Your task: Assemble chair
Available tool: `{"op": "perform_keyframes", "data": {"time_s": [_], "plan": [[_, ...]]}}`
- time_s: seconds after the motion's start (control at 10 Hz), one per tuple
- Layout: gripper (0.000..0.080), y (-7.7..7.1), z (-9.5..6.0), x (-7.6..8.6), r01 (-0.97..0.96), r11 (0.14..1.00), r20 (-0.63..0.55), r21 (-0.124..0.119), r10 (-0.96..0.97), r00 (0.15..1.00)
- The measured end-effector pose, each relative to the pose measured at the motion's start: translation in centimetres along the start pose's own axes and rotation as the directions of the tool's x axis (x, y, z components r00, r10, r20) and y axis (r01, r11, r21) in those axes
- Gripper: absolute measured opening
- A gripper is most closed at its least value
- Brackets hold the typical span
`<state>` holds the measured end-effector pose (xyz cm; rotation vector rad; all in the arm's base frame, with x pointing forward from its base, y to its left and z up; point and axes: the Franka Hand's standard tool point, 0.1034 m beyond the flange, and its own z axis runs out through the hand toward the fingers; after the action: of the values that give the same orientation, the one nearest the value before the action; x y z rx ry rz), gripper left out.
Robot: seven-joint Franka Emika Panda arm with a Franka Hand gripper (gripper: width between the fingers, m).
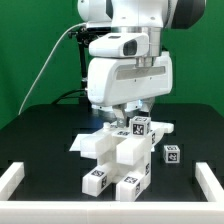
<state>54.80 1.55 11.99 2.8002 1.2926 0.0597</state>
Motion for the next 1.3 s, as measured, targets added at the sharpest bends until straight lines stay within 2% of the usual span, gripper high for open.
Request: {"op": "perform_keyframes", "data": {"time_s": [0.1,0.2,0.5,0.8,1.0,1.2,1.3], "plan": [[0.042,-0.01,0.02,0.0,-0.033,0.999,0.0,0.0,0.033,0.999],[0.0285,-0.02,0.04,0.0,-0.103,0.995,0.0,0.001,0.103,0.995],[0.0285,-0.03,0.05,0.0,-0.291,0.957,0.0,0.001,0.291,0.957],[0.0285,-0.06,0.06,0.03,-0.507,0.862,0.0,0.002,0.507,0.862],[0.0285,0.04,0.1,0.01,-0.629,0.777,-0.01,0.003,0.629,0.777],[0.0285,-0.12,0.14,0.17,-0.794,0.608,-0.009,0.012,0.794,0.608],[0.0285,0.05,0.11,0.11,-0.846,0.532,-0.007,0.029,0.847,0.532]]}}
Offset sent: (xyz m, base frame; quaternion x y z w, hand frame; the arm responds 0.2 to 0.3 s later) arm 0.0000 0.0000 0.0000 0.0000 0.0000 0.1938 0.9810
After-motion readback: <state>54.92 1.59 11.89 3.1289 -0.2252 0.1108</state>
